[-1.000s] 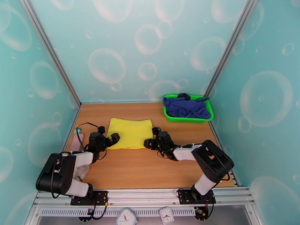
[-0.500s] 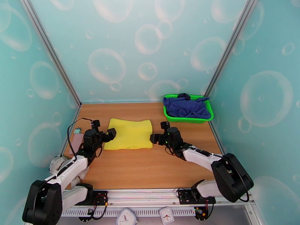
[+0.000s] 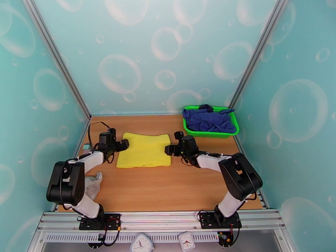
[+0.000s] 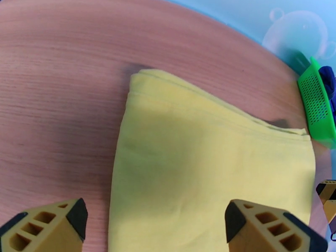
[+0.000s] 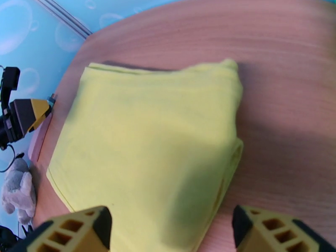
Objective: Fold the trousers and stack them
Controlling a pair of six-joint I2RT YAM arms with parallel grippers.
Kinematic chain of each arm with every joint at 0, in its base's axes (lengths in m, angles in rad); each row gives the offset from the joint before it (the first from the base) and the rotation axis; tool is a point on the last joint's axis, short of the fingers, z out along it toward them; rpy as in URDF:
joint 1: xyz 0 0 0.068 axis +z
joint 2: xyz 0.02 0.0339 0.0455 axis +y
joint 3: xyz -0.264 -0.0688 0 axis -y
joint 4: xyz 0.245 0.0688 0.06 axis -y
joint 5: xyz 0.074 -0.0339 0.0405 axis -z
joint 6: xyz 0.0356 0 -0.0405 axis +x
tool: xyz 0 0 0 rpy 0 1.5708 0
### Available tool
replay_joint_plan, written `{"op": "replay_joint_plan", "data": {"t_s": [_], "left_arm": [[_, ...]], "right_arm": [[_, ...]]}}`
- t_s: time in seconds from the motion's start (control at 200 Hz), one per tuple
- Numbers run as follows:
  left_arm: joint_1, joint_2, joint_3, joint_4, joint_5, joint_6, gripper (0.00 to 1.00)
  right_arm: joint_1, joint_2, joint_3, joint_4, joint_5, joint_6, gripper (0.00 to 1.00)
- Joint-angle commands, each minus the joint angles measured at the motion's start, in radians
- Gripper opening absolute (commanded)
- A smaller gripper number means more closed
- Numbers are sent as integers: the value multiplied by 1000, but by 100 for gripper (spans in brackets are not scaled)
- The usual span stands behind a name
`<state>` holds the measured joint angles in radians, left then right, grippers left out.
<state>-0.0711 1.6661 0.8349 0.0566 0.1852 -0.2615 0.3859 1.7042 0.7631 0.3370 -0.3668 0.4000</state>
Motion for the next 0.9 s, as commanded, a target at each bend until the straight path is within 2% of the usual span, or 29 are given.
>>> {"op": "replay_joint_plan", "data": {"t_s": [0.0, 0.09, 0.225, 0.375, 0.575, 0.895], "left_arm": [[7, 54, 20, -40, 45, -14, 89], [7, 70, 21, -83, 46, -8, 91], [7, 69, 21, -91, 88, 5, 95], [7, 121, 58, -134, 124, 29, 96], [-3, 166, 88, -144, 215, 60, 89], [-66, 207, 132, -172, 256, 89, 84]], "right_arm": [[-12, 4, -5, 87, -67, 41, 78], [-16, 19, 28, -37, -27, 25, 78], [-33, 37, 43, -94, -49, 35, 79], [-31, 90, 67, -118, -85, 29, 79], [-1, 126, 89, -118, -93, 14, 79], [23, 189, 119, -126, -92, 13, 78]]}}
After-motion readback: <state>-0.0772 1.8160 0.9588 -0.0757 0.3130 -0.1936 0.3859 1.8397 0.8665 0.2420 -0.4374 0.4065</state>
